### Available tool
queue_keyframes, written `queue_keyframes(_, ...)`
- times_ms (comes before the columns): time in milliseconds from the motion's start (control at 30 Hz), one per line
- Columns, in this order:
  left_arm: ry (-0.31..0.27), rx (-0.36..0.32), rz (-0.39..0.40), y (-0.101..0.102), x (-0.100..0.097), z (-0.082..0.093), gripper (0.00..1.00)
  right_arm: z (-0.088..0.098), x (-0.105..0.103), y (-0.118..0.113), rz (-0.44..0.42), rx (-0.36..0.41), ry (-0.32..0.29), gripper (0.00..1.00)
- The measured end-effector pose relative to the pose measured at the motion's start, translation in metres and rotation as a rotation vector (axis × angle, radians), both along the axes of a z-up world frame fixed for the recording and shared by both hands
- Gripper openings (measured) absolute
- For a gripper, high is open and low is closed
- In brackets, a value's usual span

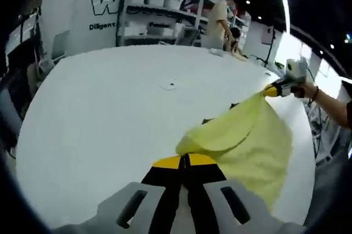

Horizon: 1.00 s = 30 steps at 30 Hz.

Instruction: Fold the garment on the visible template until the final outline fits inside the template.

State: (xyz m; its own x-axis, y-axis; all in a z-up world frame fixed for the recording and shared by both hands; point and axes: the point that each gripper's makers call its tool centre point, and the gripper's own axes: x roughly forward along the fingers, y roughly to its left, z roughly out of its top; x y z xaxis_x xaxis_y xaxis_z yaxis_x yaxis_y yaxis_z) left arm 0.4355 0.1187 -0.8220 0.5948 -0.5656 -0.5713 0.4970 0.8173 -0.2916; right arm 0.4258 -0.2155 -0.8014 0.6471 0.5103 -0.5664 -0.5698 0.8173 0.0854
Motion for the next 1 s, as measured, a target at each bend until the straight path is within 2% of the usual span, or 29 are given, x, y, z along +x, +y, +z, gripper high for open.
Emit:
queue_keyframes(100,-0.001,0.052,0.036,0.007,0.005,-0.009,0.08,-0.006,0.010,-0.005,-0.072,-0.006,0.000,0.00)
queue_keyframes(133,0.015,0.043,0.071,0.007,0.009,-0.012,0.08,-0.011,0.013,-0.005,-0.099,-0.004,0.017,0.00)
queue_keyframes(167,0.056,0.029,0.110,0.007,0.010,-0.018,0.08,-0.020,0.016,-0.008,-0.128,-0.035,0.029,0.00)
queue_keyframes(233,0.077,0.020,0.135,0.006,0.012,-0.024,0.08,-0.031,0.022,-0.017,-0.189,-0.090,0.035,0.01)
queue_keyframes(333,0.101,0.049,0.174,0.010,0.013,-0.034,0.08,-0.037,0.025,-0.012,-0.230,-0.024,0.058,0.00)
queue_keyframes(433,0.147,0.041,0.229,0.012,0.014,-0.044,0.08,-0.042,0.026,-0.011,-0.231,-0.032,0.061,0.00)
queue_keyframes(567,0.137,0.029,0.244,0.011,0.014,-0.040,0.08,-0.045,0.026,-0.015,-0.249,-0.070,0.052,0.00)
queue_keyframes(667,0.122,0.056,0.236,0.012,0.012,-0.038,0.09,-0.044,0.027,-0.016,-0.308,-0.014,0.063,0.00)
queue_keyframes(733,0.097,0.106,0.218,0.017,0.013,-0.037,0.09,-0.039,0.026,-0.017,-0.335,0.012,0.067,0.01)
queue_keyframes(800,0.091,0.105,0.209,0.016,0.009,-0.033,0.10,-0.036,0.024,-0.017,-0.343,0.023,0.074,0.04)
queue_keyframes(833,0.091,0.091,0.201,0.014,0.007,-0.030,0.12,-0.036,0.020,-0.015,-0.365,0.049,0.104,0.08)
queue_keyframes(867,0.083,0.077,0.180,0.009,0.005,-0.025,0.15,-0.034,0.019,-0.013,-0.372,0.078,0.115,0.15)
queue_keyframes(933,0.062,0.085,0.170,0.008,0.006,-0.020,0.26,-0.030,0.016,-0.008,-0.380,0.123,0.127,0.28)
queue_keyframes(1000,0.031,0.099,0.147,0.004,0.003,-0.011,0.36,-0.029,0.011,-0.004,-0.372,0.130,0.142,0.40)
